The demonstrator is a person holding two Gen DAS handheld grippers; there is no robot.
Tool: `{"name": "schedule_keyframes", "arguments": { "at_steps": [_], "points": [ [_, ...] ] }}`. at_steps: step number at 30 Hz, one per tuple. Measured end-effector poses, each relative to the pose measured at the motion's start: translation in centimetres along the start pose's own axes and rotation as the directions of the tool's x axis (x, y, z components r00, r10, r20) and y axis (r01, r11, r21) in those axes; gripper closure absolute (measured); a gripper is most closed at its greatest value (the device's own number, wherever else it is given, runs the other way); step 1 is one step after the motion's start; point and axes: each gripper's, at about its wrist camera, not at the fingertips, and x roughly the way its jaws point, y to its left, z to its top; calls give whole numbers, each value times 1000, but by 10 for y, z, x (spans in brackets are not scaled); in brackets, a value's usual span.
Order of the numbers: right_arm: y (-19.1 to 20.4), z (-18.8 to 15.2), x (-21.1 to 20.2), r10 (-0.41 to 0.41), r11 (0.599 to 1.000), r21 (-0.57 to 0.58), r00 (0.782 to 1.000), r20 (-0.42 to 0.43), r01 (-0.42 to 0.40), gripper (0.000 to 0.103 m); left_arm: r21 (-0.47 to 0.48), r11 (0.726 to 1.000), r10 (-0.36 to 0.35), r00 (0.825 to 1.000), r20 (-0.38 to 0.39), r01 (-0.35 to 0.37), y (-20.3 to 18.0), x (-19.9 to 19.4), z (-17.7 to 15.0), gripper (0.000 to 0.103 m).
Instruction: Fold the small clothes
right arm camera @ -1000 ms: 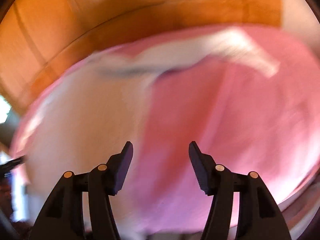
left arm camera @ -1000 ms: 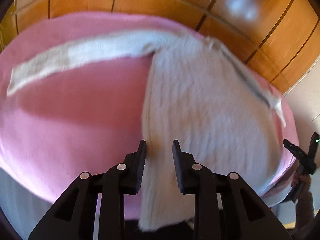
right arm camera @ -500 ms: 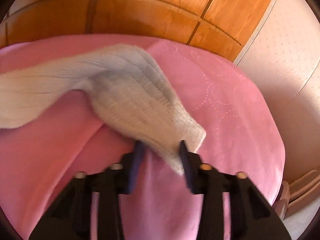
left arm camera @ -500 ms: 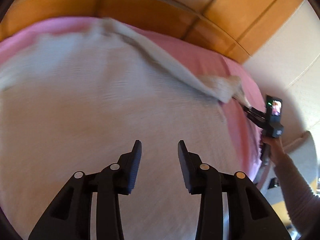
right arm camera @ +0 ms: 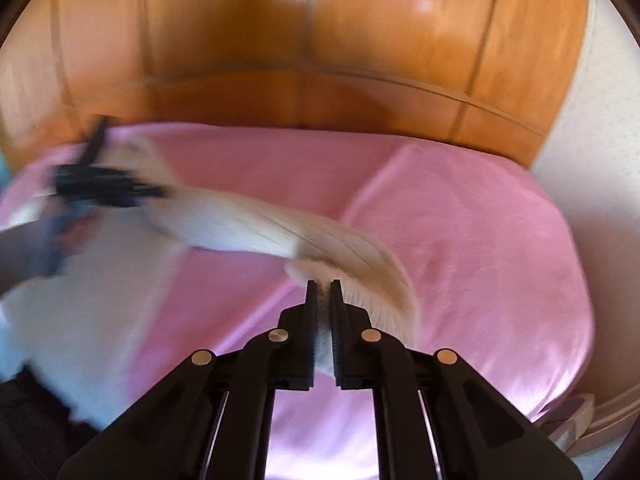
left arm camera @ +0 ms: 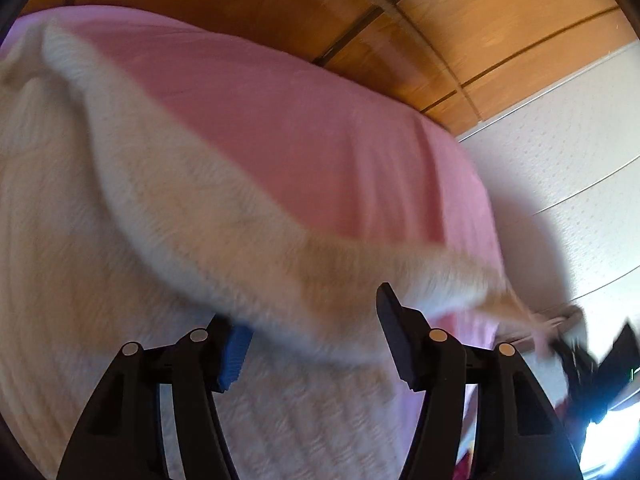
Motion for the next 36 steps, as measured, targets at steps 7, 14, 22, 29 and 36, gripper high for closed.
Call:
{"name": "schedule_keyframes", "arguments": {
  "at_steps": [7, 14, 22, 29, 36],
  "points": [
    [-36, 2, -86, 194, 942, 236, 962, 193, -238, 98, -11, 999, -47, 994, 97, 48, -26, -1, 48, 45],
    [-156, 18, 24, -24, 812, 583, 996, 88, -32, 103, -62, 997, 45, 987, 154, -36, -37, -9, 80, 44],
    [-180, -12, 98, -5, 709, 705, 1000, -12, 12, 79, 14, 991, 131, 972, 193, -136, -14, -54, 59, 37],
    [-112, -109, 65, 145, 560, 816, 987, 71, -141, 52, 48, 985, 155, 978, 141, -163, 20, -76, 1, 37],
    [-84, -133, 113, 244, 402, 868, 948, 206, -292, 52, 77, 979, 183, 979, 87, -190, 21, -77, -59, 37]
  ]
}}
